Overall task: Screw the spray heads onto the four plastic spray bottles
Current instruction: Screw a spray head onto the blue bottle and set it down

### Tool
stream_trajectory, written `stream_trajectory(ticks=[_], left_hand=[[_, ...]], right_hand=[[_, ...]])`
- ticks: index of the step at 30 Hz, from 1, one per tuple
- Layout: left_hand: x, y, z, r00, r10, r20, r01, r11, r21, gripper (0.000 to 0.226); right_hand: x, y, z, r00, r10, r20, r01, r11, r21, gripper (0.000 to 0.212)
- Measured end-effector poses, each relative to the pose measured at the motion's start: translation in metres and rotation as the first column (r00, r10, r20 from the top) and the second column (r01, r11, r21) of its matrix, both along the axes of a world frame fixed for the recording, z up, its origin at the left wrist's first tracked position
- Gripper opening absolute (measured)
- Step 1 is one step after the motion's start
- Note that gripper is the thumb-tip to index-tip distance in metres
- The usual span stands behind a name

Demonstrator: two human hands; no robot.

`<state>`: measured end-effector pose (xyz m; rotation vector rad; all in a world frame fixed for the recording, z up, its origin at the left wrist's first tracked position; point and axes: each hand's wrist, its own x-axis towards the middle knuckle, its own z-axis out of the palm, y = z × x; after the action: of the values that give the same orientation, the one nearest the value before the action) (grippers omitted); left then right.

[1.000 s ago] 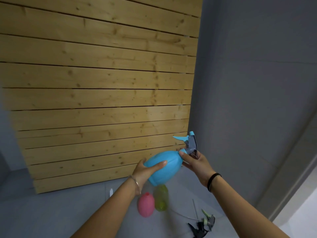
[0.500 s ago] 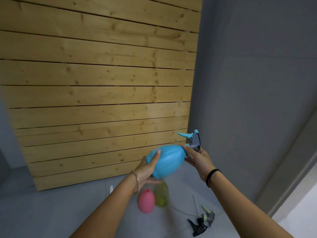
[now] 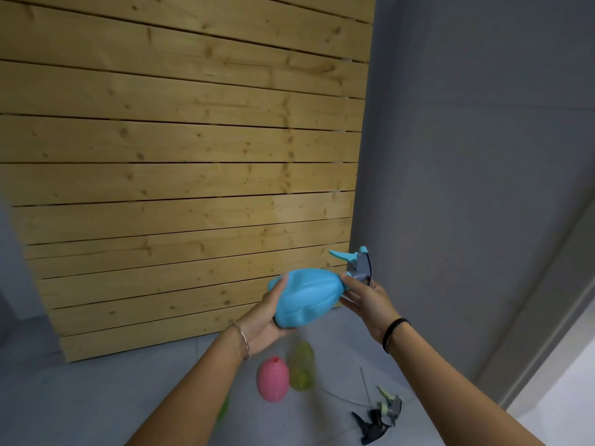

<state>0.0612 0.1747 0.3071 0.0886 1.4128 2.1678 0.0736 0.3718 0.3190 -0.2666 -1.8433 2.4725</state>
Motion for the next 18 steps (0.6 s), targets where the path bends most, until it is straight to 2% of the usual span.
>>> stream_trajectory(ticks=[2, 4, 5, 7, 8, 10, 11, 13, 14, 17, 18], left_hand=[[0.004, -0.001, -0.001, 0.998, -0.025, 0.050, 0.033, 0.986, -0.165, 0.057], [0.005, 0.000, -0.008, 1.000, 0.009, -0.026, -0.016, 0.959, -0.283, 0.054], [0.004, 0.000, -0.011, 0.996, 0.018, -0.088, -0.044, 0.952, -0.302, 0.060], [0.002, 0.000, -0.013, 0.993, 0.006, -0.121, -0.038, 0.963, -0.266, 0.058], [0.002, -0.001, -0.011, 0.997, -0.019, -0.071, 0.002, 0.973, -0.231, 0.052], [0.003, -0.004, -0.006, 0.997, -0.042, 0.059, 0.053, 0.979, -0.198, 0.066], [0.002, -0.005, -0.006, 0.995, -0.051, 0.090, 0.071, 0.969, -0.235, 0.071], [0.004, -0.006, -0.008, 0.997, -0.057, 0.048, 0.069, 0.947, -0.314, 0.064], [0.006, -0.005, -0.007, 0.999, -0.034, 0.012, 0.036, 0.953, -0.300, 0.058], [0.000, -0.002, -0.007, 0.992, 0.051, -0.115, -0.069, 0.984, -0.163, 0.049], [-0.001, -0.001, -0.005, 0.992, 0.054, -0.116, -0.067, 0.991, -0.112, 0.047]], right_hand=[[-0.001, -0.004, 0.000, 1.000, 0.003, -0.013, -0.003, 1.000, 0.023, 0.006], [-0.002, -0.004, 0.000, 1.000, -0.028, -0.011, 0.028, 0.999, 0.030, 0.012], [-0.002, -0.003, 0.000, 0.999, -0.038, -0.005, 0.038, 0.999, 0.023, 0.011], [-0.002, -0.002, 0.000, 0.999, -0.032, 0.002, 0.032, 0.999, 0.010, 0.004], [-0.002, -0.002, 0.000, 1.000, -0.026, 0.001, 0.026, 1.000, 0.010, 0.003], [-0.002, -0.003, 0.000, 1.000, -0.014, -0.002, 0.014, 1.000, 0.020, 0.007], [-0.002, -0.003, -0.001, 1.000, -0.014, -0.004, 0.014, 1.000, 0.026, 0.011], [-0.001, -0.003, 0.000, 0.999, -0.032, -0.006, 0.032, 0.999, 0.033, 0.019], [0.000, -0.001, 0.001, 0.999, -0.041, -0.001, 0.041, 0.999, 0.030, 0.020], [0.000, 0.006, 0.003, 1.000, -0.030, 0.002, 0.030, 0.999, -0.021, 0.007], [0.000, 0.006, 0.003, 1.000, -0.015, 0.000, 0.015, 1.000, -0.025, 0.005]])
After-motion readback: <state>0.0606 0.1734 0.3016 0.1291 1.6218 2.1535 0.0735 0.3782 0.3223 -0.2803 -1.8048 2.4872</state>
